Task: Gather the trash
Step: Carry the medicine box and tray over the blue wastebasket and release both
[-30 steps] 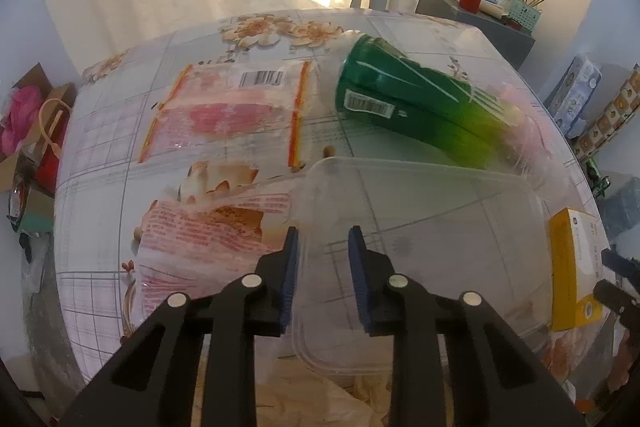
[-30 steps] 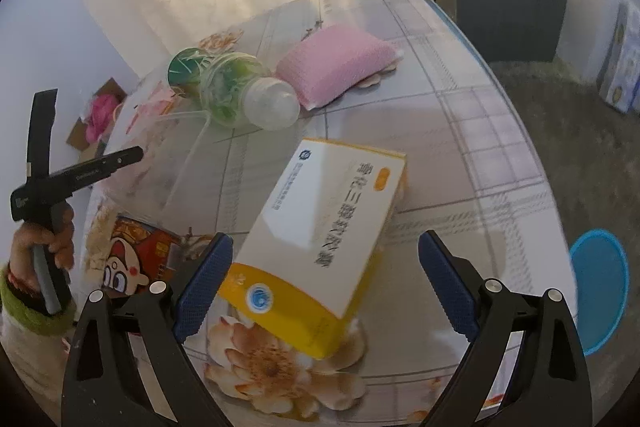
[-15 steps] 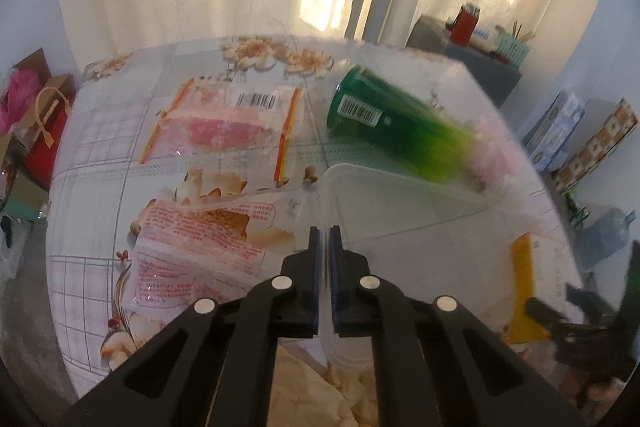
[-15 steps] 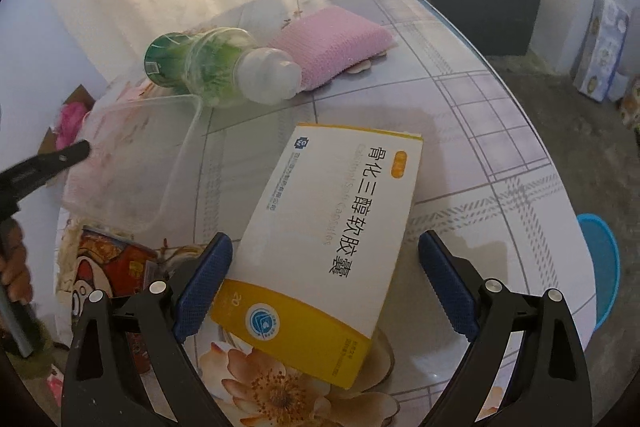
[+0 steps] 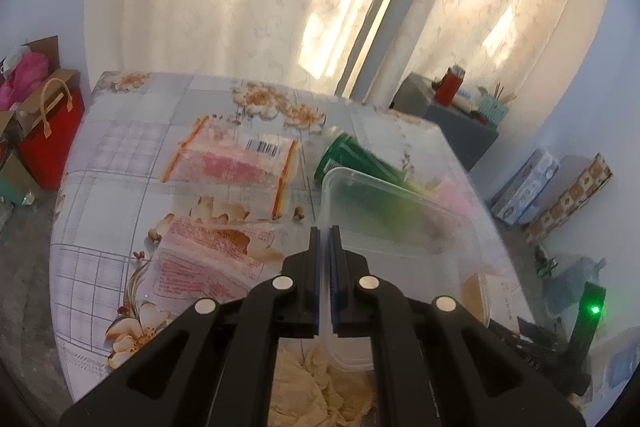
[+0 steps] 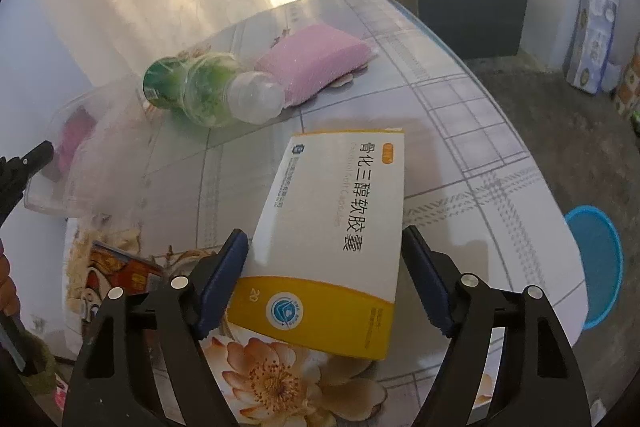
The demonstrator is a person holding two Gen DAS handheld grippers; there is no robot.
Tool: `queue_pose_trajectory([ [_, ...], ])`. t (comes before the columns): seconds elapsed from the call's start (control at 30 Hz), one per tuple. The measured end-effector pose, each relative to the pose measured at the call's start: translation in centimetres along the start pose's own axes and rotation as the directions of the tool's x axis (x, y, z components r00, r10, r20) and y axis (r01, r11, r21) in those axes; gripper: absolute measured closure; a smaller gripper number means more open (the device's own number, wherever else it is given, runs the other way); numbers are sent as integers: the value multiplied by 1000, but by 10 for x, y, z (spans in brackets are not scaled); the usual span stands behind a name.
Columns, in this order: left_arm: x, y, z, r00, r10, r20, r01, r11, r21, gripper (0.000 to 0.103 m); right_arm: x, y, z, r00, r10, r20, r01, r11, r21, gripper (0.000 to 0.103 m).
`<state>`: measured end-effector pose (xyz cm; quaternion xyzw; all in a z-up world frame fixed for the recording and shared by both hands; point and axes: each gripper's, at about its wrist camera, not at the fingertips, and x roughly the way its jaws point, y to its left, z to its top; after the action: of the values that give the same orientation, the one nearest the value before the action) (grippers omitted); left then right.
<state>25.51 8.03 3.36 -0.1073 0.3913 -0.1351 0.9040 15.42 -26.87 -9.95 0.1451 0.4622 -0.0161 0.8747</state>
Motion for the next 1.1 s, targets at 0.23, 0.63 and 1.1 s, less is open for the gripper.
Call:
queue_pose_trajectory([
  [0.23,-33,-15,0,997,-30,65,29,999,16,100,-24,-10,-1,999,38,21,-39,999,25,31],
  [0.63,-62,-68,-14,992,-92,87,83,992,93,100,-75,-51,-9,983,156,94,-167,978,123,31],
  [1.1,-17,-230,-40,973,-220,-67,230,911,344,100,-158,-216,-53,965,-74,250,-34,915,402,31],
])
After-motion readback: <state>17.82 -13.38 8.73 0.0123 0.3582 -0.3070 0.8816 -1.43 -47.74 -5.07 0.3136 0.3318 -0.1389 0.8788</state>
